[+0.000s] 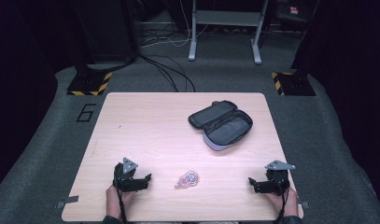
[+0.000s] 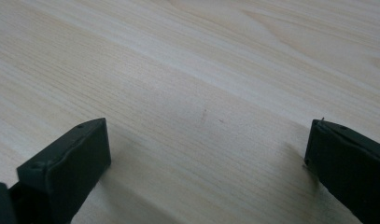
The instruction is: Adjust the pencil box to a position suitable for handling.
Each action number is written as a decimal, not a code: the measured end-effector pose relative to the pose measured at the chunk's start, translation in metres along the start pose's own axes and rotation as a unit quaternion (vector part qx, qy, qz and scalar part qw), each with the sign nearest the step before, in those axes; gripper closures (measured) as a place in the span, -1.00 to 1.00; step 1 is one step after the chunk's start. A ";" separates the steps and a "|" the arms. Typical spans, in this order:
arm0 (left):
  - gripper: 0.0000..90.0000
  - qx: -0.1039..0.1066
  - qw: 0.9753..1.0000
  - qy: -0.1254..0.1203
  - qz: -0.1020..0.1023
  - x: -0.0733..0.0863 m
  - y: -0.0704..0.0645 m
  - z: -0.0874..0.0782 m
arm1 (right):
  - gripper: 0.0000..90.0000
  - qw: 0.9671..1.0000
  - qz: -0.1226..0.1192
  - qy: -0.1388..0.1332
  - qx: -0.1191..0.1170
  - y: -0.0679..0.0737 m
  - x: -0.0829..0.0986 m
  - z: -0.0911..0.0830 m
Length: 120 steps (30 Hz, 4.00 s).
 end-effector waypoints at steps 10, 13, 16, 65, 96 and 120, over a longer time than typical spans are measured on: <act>-0.67 -0.007 1.000 -0.005 -0.011 -0.001 -0.001 0.000 | -1.00 1.000 0.000 0.006 -0.002 0.000 -0.001 0.001; -0.67 -0.014 1.000 -0.005 -0.023 0.000 0.000 0.000 | -1.00 1.000 0.005 0.005 0.002 -0.001 0.000 0.000; -0.68 0.000 0.999 -0.015 -0.029 -0.002 -0.001 -0.002 | -1.00 1.000 0.013 0.000 0.010 -0.004 0.001 -0.001; -0.78 0.157 0.978 -0.014 0.136 -0.048 -0.146 0.019 | -1.00 1.000 0.010 0.004 0.006 -0.004 0.001 0.000; 0.11 0.141 0.976 -0.029 0.162 -0.047 -0.152 0.022 | -1.00 1.000 0.010 0.004 0.007 -0.004 0.001 0.000; 0.11 0.095 0.987 -0.081 0.101 -0.048 -0.094 -0.012 | -1.00 1.000 0.009 0.004 0.007 -0.004 0.001 0.000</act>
Point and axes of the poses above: each handheld gripper's, and its own axes: z roughly forward along the jaws, x roughly out of its underside, y roughly to its left, the point moved 10 cm from there along z, roughly forward along the jaws, and after that the axes turned 8 degrees about y, right-handed, at the moved point
